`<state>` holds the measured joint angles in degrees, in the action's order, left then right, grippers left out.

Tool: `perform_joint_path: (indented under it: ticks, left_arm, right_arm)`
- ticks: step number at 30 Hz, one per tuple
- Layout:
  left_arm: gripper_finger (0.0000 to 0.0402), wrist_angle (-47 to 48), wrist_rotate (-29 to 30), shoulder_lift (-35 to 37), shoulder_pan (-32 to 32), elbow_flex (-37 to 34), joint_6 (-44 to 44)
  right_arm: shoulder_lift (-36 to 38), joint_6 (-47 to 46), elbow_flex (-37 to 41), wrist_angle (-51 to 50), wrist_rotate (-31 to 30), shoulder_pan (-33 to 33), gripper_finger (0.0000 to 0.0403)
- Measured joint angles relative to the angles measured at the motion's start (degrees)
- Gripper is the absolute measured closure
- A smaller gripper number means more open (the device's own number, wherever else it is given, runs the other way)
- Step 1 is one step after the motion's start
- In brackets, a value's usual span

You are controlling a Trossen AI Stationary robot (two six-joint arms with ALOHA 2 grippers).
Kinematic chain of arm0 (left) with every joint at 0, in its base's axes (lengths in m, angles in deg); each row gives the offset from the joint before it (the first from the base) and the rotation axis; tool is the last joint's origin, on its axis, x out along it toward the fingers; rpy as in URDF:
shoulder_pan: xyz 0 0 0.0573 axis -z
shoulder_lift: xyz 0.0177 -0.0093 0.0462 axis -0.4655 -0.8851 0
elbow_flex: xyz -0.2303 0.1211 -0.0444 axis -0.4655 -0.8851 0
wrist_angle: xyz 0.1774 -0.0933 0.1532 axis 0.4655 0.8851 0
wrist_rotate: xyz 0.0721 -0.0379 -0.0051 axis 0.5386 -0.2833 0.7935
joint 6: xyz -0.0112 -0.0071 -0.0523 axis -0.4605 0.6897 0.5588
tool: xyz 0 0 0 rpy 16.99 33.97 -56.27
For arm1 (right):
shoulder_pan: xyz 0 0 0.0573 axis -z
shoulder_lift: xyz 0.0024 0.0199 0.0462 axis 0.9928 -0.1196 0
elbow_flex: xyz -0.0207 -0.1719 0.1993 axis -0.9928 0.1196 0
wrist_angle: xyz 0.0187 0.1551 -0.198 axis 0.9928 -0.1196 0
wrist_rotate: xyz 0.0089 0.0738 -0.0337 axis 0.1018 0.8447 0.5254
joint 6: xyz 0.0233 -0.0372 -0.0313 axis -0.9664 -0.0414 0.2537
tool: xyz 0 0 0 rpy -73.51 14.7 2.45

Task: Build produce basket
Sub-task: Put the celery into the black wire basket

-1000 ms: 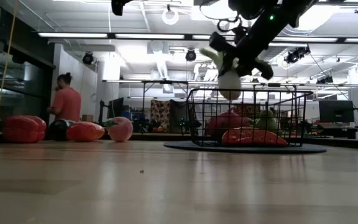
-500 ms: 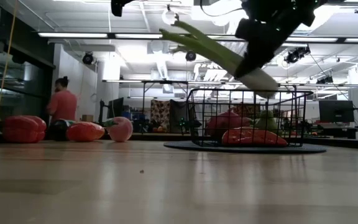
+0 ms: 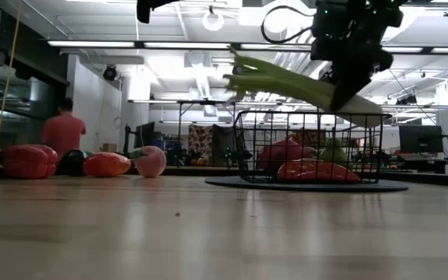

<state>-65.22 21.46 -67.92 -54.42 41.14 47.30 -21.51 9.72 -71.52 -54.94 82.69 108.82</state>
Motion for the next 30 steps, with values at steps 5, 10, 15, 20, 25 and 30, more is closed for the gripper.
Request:
perform_joint_path:
  ticks: [5, 10, 15, 20, 25, 30]
  left_arm:
    - [0.0225, 0.00, 0.20, 0.00, 0.00, 0.00, 0.07]
    - [0.0225, 0.00, 0.20, 0.00, 0.00, 0.00, 0.06]
    - [0.0225, 0.00, 0.20, 0.00, 0.00, 0.00, -0.03]
    - [0.0225, 0.00, 0.20, 0.00, 0.00, 0.00, -0.04]
    - [0.0225, 0.00, 0.20, 0.00, 0.00, 0.00, -0.04]
    - [0.0225, 0.00, 0.18, 0.00, 0.00, 0.00, -0.04]
  right_arm:
    - [0.00, 2.79, 0.34, 1.99, -1.65, 0.57, 0.0320]
    - [0.00, 5.83, 0.34, 1.44, -2.05, 0.45, 0.0320]
    - [0.00, 5.83, 0.36, 0.18, -2.89, 0.40, 0.0312]
    - [0.00, 5.61, 0.36, -0.59, -3.52, 0.42, 0.0280]
    - [0.00, 3.76, 0.36, -0.54, -3.52, 0.42, 0.0241]
    - [0.00, 3.43, 0.36, -0.54, -3.52, 0.42, 0.0205]
